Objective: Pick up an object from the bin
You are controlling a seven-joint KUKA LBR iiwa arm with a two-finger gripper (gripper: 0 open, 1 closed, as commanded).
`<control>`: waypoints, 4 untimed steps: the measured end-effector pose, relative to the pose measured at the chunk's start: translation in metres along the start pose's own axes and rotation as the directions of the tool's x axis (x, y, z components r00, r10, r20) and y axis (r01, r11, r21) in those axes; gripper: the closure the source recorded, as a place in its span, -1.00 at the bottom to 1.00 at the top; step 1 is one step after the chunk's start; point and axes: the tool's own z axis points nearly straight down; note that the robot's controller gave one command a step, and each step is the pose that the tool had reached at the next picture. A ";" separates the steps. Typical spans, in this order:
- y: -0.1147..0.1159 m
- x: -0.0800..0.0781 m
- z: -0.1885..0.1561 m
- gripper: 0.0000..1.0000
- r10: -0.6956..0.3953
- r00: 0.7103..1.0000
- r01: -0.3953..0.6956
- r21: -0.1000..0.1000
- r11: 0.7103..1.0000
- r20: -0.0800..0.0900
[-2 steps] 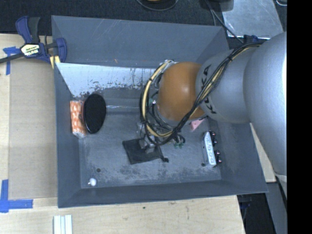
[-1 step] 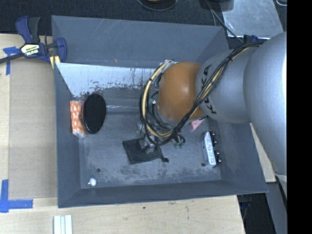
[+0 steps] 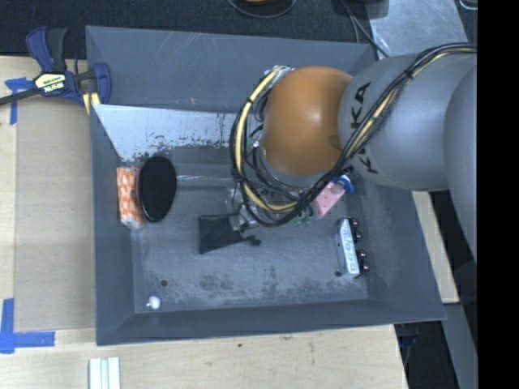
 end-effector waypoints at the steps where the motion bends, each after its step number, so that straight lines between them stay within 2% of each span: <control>1: -0.022 -0.040 0.053 1.00 0.014 1.000 -0.015 0.001 1.000 0.013; 2: 0.038 -0.013 0.077 1.00 -0.302 0.953 0.302 0.001 0.953 0.004; 3: -0.007 0.014 0.072 1.00 -0.388 0.922 0.388 0.006 0.922 0.013; 4: -0.007 0.014 0.072 1.00 -0.388 0.922 0.388 0.006 0.922 0.013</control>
Offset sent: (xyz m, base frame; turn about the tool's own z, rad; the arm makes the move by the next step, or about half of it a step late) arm -0.0115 0.0610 -0.0817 -0.3627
